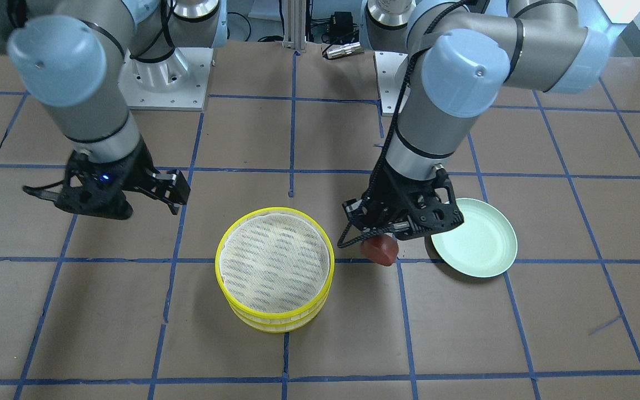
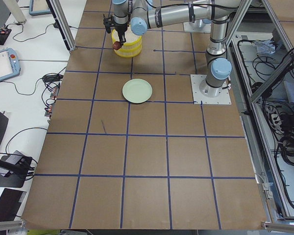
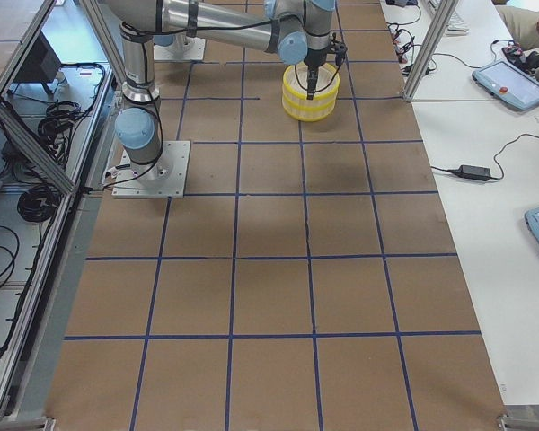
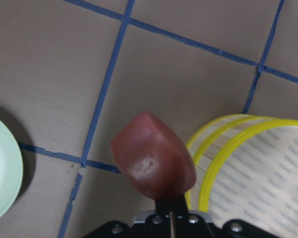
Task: Stack buns with steamer
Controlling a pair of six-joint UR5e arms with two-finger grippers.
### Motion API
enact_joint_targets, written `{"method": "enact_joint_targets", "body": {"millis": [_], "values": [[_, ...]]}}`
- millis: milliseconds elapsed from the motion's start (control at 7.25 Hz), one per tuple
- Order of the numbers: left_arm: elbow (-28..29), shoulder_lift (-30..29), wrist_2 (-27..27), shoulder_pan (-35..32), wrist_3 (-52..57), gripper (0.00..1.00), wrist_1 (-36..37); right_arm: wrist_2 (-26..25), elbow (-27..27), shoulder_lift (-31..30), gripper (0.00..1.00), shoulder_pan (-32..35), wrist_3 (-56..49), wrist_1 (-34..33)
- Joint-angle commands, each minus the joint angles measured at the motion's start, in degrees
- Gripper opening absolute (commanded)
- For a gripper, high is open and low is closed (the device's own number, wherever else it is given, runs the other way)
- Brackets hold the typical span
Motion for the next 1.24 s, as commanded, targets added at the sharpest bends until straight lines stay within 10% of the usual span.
{"method": "enact_joint_targets", "body": {"millis": [0, 276, 414, 552, 1103], "values": [[0.1, -3.4, -1.6, -7.0, -8.4, 0.02, 1.6, 1.5, -0.6, -6.6, 1.00, -4.3, -4.2, 6.2], [-0.6, -8.6, -1.2, -12.9, -11.5, 0.13, 8.8, 3.5, -1.2, -6.7, 1.00, -4.0, -4.1, 6.3], [-0.7, -9.0, -1.5, -13.0, -11.7, 0.40, 8.9, 3.4, -0.9, -6.7, 1.00, -3.8, -4.0, 6.3], [-0.7, -9.2, -1.3, -13.0, -11.6, 0.93, 9.1, 3.4, -0.8, -6.8, 1.00, -3.5, -3.9, 6.4], [-1.0, -2.9, -0.5, -9.3, -6.3, 1.00, 4.1, 3.6, -0.6, -6.5, 1.00, -2.3, -3.3, 5.6]]}}
